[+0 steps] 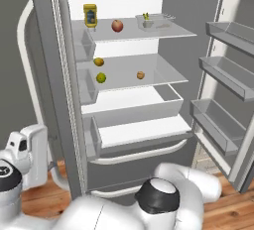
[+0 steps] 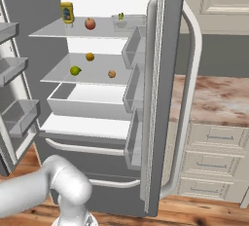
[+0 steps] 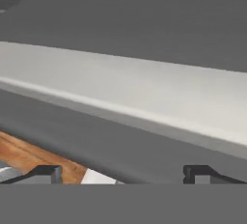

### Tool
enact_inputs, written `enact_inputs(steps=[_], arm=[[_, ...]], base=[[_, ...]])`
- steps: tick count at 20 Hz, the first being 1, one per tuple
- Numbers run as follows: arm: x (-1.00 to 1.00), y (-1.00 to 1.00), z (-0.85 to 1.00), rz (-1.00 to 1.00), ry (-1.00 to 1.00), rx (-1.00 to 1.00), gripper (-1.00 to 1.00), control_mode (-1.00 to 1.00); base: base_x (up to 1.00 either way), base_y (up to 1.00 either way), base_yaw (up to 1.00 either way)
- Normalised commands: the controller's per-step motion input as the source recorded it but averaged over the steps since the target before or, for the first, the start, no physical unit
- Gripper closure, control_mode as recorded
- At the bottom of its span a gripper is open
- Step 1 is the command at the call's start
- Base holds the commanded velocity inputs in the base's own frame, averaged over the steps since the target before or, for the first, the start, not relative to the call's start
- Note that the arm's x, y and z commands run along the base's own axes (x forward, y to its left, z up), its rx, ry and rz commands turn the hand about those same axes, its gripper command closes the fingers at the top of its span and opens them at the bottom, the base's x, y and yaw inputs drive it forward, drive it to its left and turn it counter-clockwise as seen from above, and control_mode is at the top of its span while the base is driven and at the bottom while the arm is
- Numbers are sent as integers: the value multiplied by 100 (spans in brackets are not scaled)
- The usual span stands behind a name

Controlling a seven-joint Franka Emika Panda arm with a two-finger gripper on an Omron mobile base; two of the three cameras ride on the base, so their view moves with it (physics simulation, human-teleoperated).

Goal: Place the tupperware on the top shelf of the fridge. Make space for the tupperware among the existing items by rearranging them on the shelves if needed. Close the fridge door when finished.

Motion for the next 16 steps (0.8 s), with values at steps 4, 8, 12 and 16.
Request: enact_inputs(steps=[4,8,12,16], arm=[[-4,35,-57,0,-11,-18,-100,-100],[-48,50,-29,0,-38,-18,-100,-100],[33,28,-5,-1,-1,-7,-100,-100],[62,0,-2,-6,0,-1,-100,-100]], base=[[0,0,0],[0,0,0],[0,0,0],[0,0,0]])
